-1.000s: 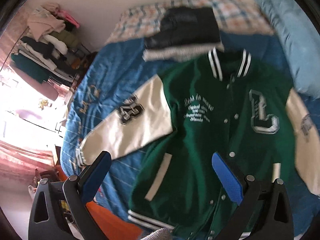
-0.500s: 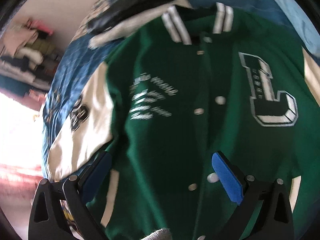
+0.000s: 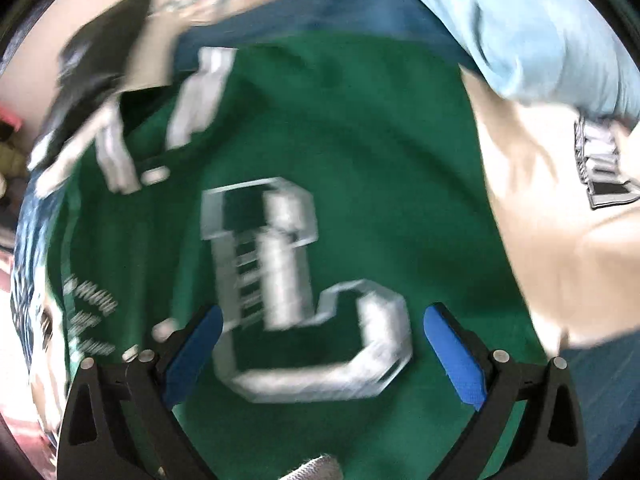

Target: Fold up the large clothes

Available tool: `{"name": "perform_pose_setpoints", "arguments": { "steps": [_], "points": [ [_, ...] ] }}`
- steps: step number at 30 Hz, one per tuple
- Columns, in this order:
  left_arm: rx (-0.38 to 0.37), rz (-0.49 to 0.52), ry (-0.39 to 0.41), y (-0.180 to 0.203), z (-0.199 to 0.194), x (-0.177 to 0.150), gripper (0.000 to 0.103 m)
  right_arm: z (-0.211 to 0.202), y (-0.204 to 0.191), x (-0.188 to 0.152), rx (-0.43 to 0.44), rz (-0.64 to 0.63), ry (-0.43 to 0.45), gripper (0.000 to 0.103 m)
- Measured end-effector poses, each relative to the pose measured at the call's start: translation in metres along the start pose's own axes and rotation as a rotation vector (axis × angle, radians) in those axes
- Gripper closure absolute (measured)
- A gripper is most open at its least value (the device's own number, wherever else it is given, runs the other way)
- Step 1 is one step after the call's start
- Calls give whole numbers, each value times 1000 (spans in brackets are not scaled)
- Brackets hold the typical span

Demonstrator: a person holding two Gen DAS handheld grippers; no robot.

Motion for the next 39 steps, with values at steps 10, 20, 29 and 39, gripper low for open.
{"name": "perform_pose_setpoints", "arguments": {
  "steps": [10, 20, 29, 39],
  "points": [
    [-88, -207, -15, -111, -19, -11, 0, -25, -193, -131, 245, -129, -144, 90],
    [214, -577, -101, -413, -44, -163, 0, 90, -349, -437, 157, -378, -439, 90],
    [371, -860, -293, -558, -28, -337, 0, 123, -394, -690, 120, -769, -796, 61],
    [166, -1233, -354, -601, 18, -433, 1, 67, -405, -654, 180, -716, -753, 25]
  ]
}}
Point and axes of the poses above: each gripper's, at about its wrist camera, not at the fingertips, and z roughly the way its jaws point, y to its right, x to its top, the point moved 4 cm from there along z, roughly the way its jaws point, and after that the axes turned 2 degrees about x, right-handed, at the moved point
